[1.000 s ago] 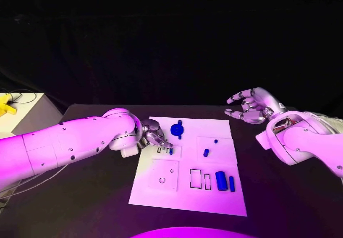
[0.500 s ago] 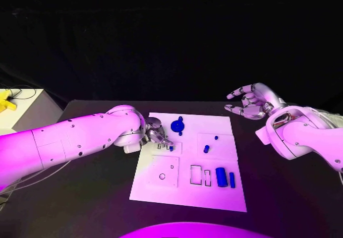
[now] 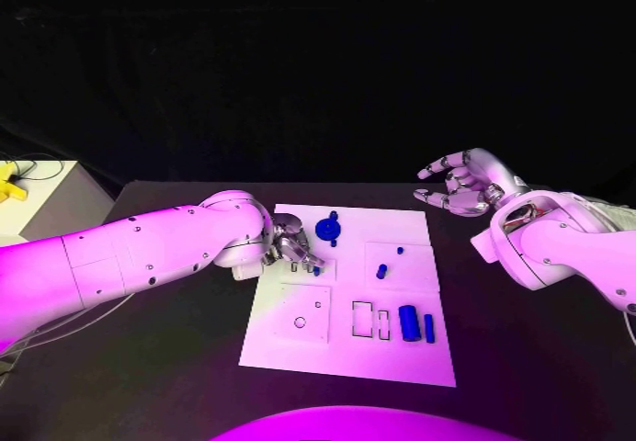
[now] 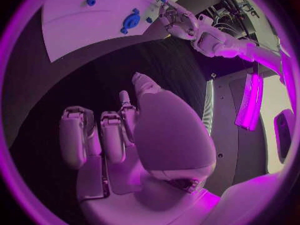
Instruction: Assemble the parts on the task board
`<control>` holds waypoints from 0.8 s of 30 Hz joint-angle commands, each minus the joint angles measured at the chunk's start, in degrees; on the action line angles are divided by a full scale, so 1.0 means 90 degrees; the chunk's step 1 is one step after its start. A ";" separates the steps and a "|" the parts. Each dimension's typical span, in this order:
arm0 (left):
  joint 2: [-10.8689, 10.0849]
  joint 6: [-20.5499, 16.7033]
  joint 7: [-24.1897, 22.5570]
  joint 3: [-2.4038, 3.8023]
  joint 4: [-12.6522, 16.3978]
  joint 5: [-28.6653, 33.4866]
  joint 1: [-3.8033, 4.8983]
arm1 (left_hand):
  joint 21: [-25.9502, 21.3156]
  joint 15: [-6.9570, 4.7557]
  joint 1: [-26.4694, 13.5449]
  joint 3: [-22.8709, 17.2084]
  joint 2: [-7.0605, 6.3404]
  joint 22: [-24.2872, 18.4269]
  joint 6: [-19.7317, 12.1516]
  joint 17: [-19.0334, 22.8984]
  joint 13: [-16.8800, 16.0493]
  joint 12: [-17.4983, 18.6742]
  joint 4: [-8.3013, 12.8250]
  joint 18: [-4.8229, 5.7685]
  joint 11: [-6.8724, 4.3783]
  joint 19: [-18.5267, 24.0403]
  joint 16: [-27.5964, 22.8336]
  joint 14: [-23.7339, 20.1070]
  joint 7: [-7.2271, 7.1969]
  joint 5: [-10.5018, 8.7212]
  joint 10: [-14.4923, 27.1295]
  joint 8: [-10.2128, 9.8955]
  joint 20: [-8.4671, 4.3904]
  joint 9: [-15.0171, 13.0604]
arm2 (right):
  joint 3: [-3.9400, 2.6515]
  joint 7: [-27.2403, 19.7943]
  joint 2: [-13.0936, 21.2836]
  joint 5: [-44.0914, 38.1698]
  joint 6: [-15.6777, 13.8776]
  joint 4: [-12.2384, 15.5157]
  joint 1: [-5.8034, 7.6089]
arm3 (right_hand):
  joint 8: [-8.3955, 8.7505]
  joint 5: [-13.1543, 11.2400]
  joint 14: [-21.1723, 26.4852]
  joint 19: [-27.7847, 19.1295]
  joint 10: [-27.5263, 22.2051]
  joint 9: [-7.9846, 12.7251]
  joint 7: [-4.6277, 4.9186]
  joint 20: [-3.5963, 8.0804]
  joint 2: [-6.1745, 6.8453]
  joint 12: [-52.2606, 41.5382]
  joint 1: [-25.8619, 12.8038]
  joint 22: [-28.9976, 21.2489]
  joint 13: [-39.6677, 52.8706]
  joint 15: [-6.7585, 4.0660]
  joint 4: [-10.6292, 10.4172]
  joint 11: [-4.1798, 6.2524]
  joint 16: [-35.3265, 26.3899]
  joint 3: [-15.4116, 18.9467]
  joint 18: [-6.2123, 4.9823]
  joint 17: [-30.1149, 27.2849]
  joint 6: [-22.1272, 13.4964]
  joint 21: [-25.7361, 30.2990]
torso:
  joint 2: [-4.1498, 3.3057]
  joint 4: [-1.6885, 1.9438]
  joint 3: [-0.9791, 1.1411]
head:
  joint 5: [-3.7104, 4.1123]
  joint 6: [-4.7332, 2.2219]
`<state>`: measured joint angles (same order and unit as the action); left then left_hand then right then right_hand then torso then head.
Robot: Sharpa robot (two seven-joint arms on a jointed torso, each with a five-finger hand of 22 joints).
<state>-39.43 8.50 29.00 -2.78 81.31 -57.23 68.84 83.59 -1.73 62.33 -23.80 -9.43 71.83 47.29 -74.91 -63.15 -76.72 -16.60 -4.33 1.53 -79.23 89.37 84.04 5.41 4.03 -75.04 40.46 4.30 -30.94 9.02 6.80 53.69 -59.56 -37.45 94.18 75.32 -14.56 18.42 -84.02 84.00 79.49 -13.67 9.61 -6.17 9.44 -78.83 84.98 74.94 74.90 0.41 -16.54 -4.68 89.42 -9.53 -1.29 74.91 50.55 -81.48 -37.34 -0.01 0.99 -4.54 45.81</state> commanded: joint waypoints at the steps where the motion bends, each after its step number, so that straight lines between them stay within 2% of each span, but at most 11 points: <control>1: 0.0032 0.0074 0.0003 0.0008 0.0026 0.0071 0.0008 | -0.0030 -0.0040 -0.0062 0.0047 0.0019 0.0001 -0.0040 -0.1374 -0.0002 0.0019 -0.0008 0.0052 -0.0021 -0.0006 -0.0042 0.0566 0.0013 -0.0007 0.0036 0.0028 -0.0052 -0.0016 | -0.0001 0.0001 -0.0013 -0.0108 0.0090 -0.0004 0.0002 | 0.0040 0.0026 -0.0614 0.0276 -0.0032 0.0008 -0.0005 0.0010 0.0041 0.0022 -0.0015 0.1150 0.0460 -0.0012 -0.0004 0.0002 -0.0021 -0.0039 -0.0078 0.1495 -0.0052 0.0025 | 0.0001 0.0010 0.0006 | 0.0016 0.0021; 9: 0.0119 0.0186 0.0010 0.0010 -0.0084 0.0029 0.0014 | -0.0030 -0.0042 -0.0044 0.0047 0.0027 0.0003 -0.0042 -0.1378 -0.0010 0.0017 0.0005 0.0052 -0.0025 -0.0006 -0.0041 0.0567 0.0008 -0.0003 0.0033 0.0044 -0.0053 -0.0035 | 0.0000 0.0037 -0.0057 -0.0113 0.0124 -0.0027 0.0001 | 0.0039 0.0036 -0.0615 0.0276 -0.0036 0.0010 -0.0003 0.0008 0.0033 0.0026 -0.0021 0.1150 0.0455 -0.0010 -0.0002 0.0002 -0.0020 -0.0069 -0.0078 0.1497 -0.0052 0.0025 | -0.0004 0.0001 0.0019 | -0.0005 0.0040; 13: 0.0163 0.0229 0.0011 0.0004 -0.0159 -0.0084 0.0019 | -0.0028 -0.0043 -0.0034 0.0046 0.0031 0.0011 -0.0045 -0.1372 -0.0001 0.0022 0.0009 0.0054 -0.0027 -0.0011 -0.0043 0.0566 0.0007 -0.0002 0.0040 0.0050 -0.0053 -0.0041 | 0.0001 0.0053 -0.0060 -0.0113 0.0136 -0.0030 0.0001 | 0.0039 0.0036 -0.0615 0.0276 -0.0036 0.0010 -0.0003 0.0008 0.0033 0.0026 -0.0021 0.1150 0.0455 -0.0010 -0.0002 0.0002 -0.0020 -0.0069 -0.0078 0.1497 -0.0052 0.0025 | -0.0009 0.0005 0.0011 | 0.0013 0.0050; 18: 0.0204 0.0309 0.0015 0.0000 -0.0217 -0.0108 0.0023 | -0.0031 -0.0044 -0.0025 0.0044 0.0035 0.0003 -0.0049 -0.1362 -0.0005 0.0021 0.0012 0.0052 -0.0027 -0.0006 -0.0047 0.0562 0.0006 -0.0001 0.0039 0.0055 -0.0054 -0.0049 | 0.0001 0.0061 -0.0065 -0.0114 0.0143 -0.0026 0.0001 | 0.0039 0.0038 -0.0613 0.0273 -0.0041 0.0011 -0.0002 0.0007 0.0031 0.0032 -0.0026 0.1147 0.0448 -0.0009 -0.0003 0.0001 -0.0023 -0.0080 -0.0079 0.1491 -0.0052 0.0032 | -0.0010 -0.0001 0.0020 | 0.0020 0.0073; 24: 0.0245 0.0369 0.0020 -0.0003 -0.0255 -0.0084 0.0024 | -0.0031 -0.0044 -0.0025 0.0044 0.0035 0.0003 -0.0049 -0.1362 -0.0005 0.0021 0.0012 0.0052 -0.0027 -0.0006 -0.0047 0.0562 0.0006 -0.0001 0.0039 0.0055 -0.0054 -0.0049 | 0.0001 0.0066 -0.0070 -0.0114 0.0143 -0.0018 0.0001 | 0.0039 0.0038 -0.0613 0.0273 -0.0041 0.0011 -0.0002 0.0007 0.0031 0.0032 -0.0026 0.1147 0.0448 -0.0009 -0.0003 0.0001 -0.0023 -0.0080 -0.0079 0.1491 -0.0052 0.0032 | -0.0013 0.0003 0.0017 | 0.0025 0.0087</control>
<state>-37.41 10.23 29.13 -2.82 79.01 -57.77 68.99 83.59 -1.73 62.34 -23.63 -9.43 71.86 47.30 -74.91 -63.23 -76.72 -16.43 -4.33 1.33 -79.23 89.14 84.04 5.41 4.03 -74.83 40.72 4.30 -31.33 9.03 7.42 53.12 -59.86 -36.96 93.94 75.33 -14.56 18.42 -84.03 84.00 79.50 -13.62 9.61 -6.16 9.44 -78.83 84.98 74.93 74.94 0.41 -16.51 -4.68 89.42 -9.83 -1.29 74.95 50.56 -81.48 -37.44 0.01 1.14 -4.36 46.55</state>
